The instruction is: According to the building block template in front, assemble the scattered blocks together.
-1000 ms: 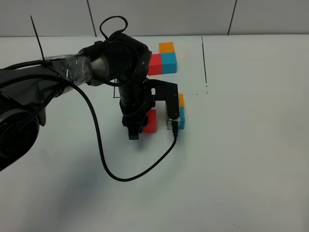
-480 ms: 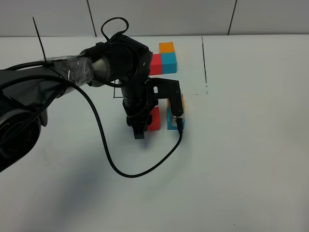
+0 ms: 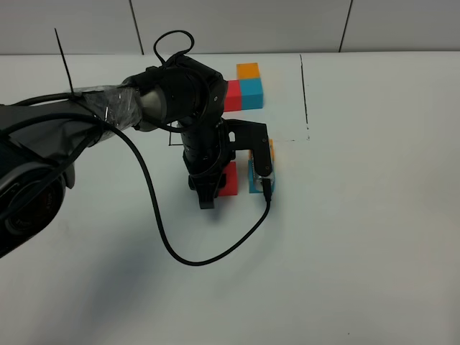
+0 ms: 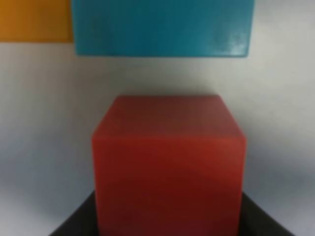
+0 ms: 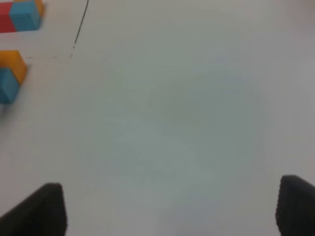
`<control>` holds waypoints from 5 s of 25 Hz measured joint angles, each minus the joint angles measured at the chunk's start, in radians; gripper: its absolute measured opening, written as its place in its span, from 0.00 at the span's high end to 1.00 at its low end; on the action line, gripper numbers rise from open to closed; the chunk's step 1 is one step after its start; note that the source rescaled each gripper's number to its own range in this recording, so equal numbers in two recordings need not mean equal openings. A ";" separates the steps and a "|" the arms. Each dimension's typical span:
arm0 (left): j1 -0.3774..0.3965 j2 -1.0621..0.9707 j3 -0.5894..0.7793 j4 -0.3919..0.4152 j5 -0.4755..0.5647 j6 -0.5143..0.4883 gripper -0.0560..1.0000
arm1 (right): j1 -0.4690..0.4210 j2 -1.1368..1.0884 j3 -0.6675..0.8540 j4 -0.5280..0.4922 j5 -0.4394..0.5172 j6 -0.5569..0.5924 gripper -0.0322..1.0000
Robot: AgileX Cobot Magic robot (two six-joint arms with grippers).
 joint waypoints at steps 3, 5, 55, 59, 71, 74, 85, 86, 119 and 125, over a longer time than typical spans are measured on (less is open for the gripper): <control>0.000 0.000 0.000 0.000 -0.012 0.016 0.94 | 0.000 0.000 0.000 0.000 0.000 0.000 0.26; 0.000 0.000 0.000 0.000 -0.027 0.026 0.94 | 0.000 0.000 0.000 0.000 0.000 0.000 0.26; 0.000 0.003 0.000 -0.069 -0.064 0.089 0.94 | 0.000 0.000 0.000 0.000 0.000 0.000 0.26; 0.000 0.003 -0.001 -0.069 -0.063 0.086 0.94 | 0.000 0.000 0.000 0.000 0.000 0.000 0.26; 0.000 -0.074 -0.001 -0.026 -0.053 0.086 0.01 | 0.000 0.000 0.000 0.000 0.000 0.000 0.26; 0.001 -0.119 -0.001 0.025 -0.041 0.060 0.00 | 0.000 0.000 0.000 0.000 0.000 0.000 0.26; 0.225 -0.239 -0.001 0.162 0.031 -0.182 0.01 | 0.000 0.000 0.000 0.000 0.000 0.000 0.26; 0.253 -0.247 -0.001 0.150 0.044 -0.187 0.02 | 0.000 0.000 0.000 0.000 0.000 0.000 0.26; 0.701 -1.254 0.511 -0.028 0.156 -0.646 0.09 | 0.010 0.000 0.000 0.000 0.000 0.000 0.26; 0.701 -1.539 0.680 -0.028 0.138 -0.706 0.10 | 0.024 0.000 0.000 0.000 0.000 0.000 0.26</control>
